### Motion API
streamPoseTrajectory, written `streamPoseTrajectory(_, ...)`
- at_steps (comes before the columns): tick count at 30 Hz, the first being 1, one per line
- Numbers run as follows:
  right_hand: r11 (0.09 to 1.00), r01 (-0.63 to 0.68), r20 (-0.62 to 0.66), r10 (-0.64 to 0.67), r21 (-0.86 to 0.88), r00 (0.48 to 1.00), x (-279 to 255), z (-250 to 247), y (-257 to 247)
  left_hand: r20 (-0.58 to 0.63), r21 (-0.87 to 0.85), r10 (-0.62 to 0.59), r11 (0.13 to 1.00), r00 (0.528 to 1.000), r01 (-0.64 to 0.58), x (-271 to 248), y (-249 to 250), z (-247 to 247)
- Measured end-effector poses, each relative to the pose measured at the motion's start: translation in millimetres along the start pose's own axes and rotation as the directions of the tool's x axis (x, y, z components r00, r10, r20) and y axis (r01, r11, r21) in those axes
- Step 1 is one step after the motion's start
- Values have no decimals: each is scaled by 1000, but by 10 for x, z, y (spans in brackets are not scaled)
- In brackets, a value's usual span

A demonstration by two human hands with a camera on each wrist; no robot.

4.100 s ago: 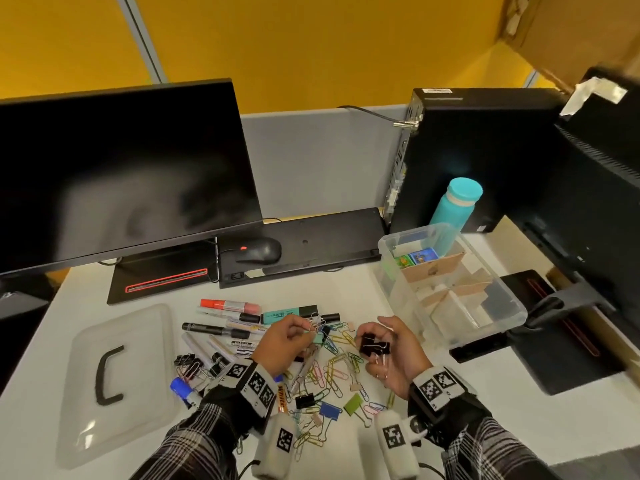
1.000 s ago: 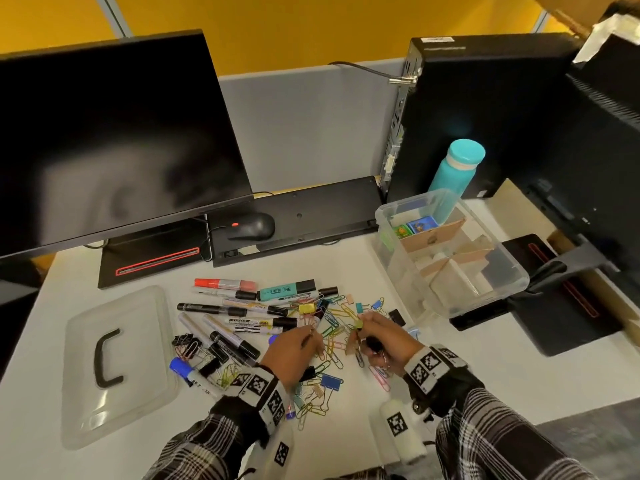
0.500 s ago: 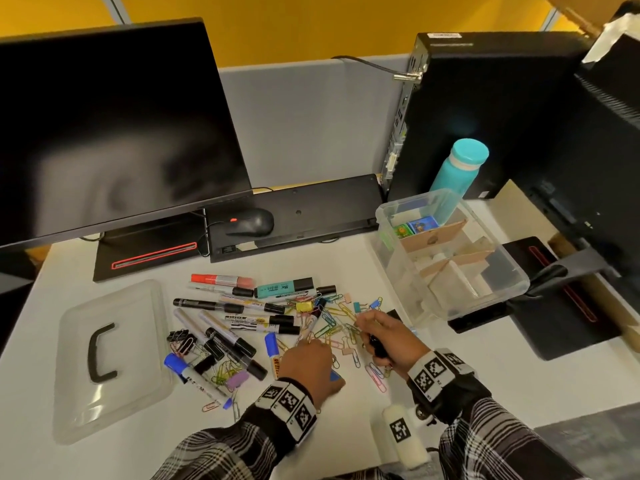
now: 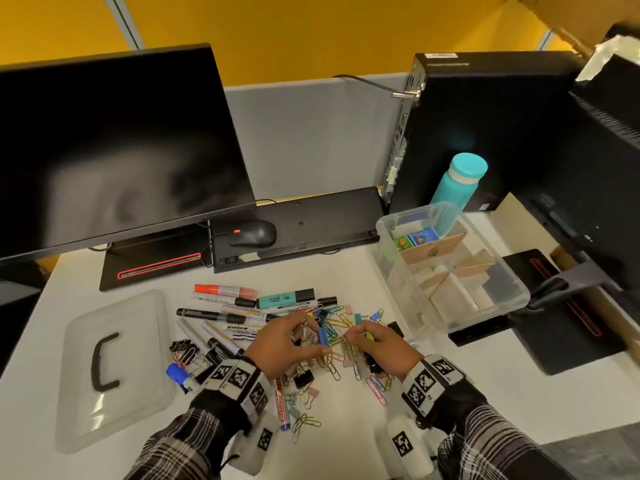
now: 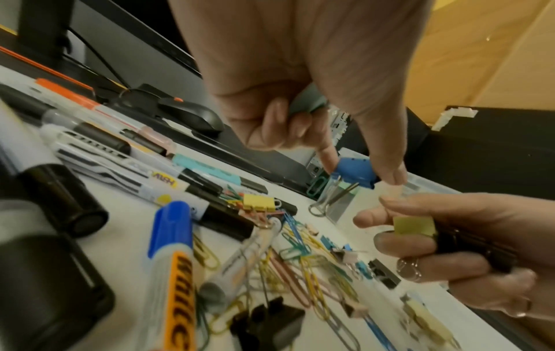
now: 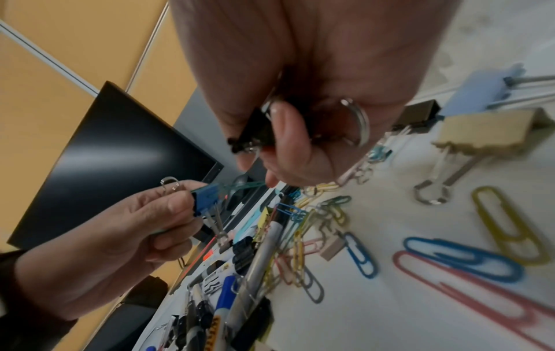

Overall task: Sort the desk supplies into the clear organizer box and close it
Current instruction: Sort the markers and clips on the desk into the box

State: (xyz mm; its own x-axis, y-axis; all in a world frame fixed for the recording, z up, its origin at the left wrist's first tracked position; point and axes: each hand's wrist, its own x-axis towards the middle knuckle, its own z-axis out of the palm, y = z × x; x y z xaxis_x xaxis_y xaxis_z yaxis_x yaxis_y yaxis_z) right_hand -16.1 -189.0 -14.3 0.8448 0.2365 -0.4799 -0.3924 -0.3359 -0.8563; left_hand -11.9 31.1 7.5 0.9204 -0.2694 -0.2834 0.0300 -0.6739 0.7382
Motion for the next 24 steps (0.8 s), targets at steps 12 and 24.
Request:
streamPoseTrajectory(12, 959, 144, 94, -125, -245, 988, 117, 301, -470, -50, 11, 139, 990, 989, -138, -47, 13, -153)
streamPoseTrajectory(24, 944, 170, 138, -136, -284, 981, 71, 332, -524, -8, 273, 205, 942, 979, -195, -92, -5, -195)
